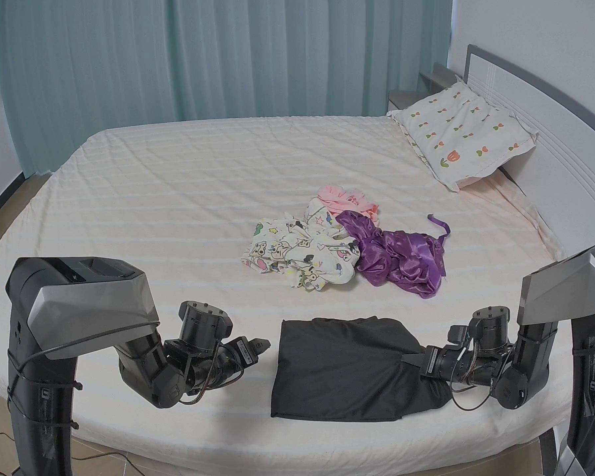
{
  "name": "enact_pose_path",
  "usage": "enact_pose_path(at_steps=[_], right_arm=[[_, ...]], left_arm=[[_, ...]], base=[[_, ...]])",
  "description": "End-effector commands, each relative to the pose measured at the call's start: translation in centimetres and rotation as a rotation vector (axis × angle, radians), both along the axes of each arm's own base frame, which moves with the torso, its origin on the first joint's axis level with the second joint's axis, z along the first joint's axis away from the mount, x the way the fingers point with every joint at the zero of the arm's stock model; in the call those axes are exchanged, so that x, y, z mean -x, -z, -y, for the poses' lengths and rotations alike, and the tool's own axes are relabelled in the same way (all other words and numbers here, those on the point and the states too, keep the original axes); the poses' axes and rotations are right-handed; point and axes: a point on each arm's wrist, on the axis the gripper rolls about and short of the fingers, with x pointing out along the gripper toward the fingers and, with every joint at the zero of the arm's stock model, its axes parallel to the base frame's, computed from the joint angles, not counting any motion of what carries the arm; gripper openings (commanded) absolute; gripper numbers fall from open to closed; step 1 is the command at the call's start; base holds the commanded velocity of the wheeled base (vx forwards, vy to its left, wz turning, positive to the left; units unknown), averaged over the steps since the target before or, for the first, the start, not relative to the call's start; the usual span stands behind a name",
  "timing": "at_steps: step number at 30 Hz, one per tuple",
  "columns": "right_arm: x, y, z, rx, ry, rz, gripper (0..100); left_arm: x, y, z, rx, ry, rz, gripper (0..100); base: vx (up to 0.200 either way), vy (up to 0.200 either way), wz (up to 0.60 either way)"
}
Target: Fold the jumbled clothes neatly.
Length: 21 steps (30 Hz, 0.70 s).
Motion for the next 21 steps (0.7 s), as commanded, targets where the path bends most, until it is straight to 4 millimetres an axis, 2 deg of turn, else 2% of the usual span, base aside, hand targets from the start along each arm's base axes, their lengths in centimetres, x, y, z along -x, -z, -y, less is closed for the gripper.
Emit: enact_pose_path(at_steps=[1,2,12,13,18,21], right_arm=[[0.0,0.16,-0.02,0.0,-0.001,-0.004,0],[-0.04,0.14,-0.03,0.0,-0.001,-0.003,0],[-0.07,0.77,-0.32,0.007,-0.009,-0.014,0],[-0.07,0.77,-0.32,0.007,-0.009,-0.014,100],[0.31,1.04,-0.65,0.023,-0.032,-0.019,100],[-0.24,0.62,-0.01,0.024,-0.003,0.005,100]], left_arm=[[-0.02,0.02,0.01,0.0,0.0,0.001,100],[-0.02,0.02,0.01,0.0,0.0,0.001,100],[0.09,0.08,0.01,0.0,0.0,-0.002,100],[0.09,0.08,0.01,0.0,0.0,-0.002,100],[0.1,0.13,0.01,-0.002,0.001,-0.003,100],[0.07,0.13,-0.04,-0.001,-0.001,-0.004,100]], base=[[0.0,-0.2,0.0],[0.0,-0.2,0.0],[0.0,0.0,0.0],[0.0,0.0,0.0],[0.0,0.0,0.0],[0.0,0.0,0.0]])
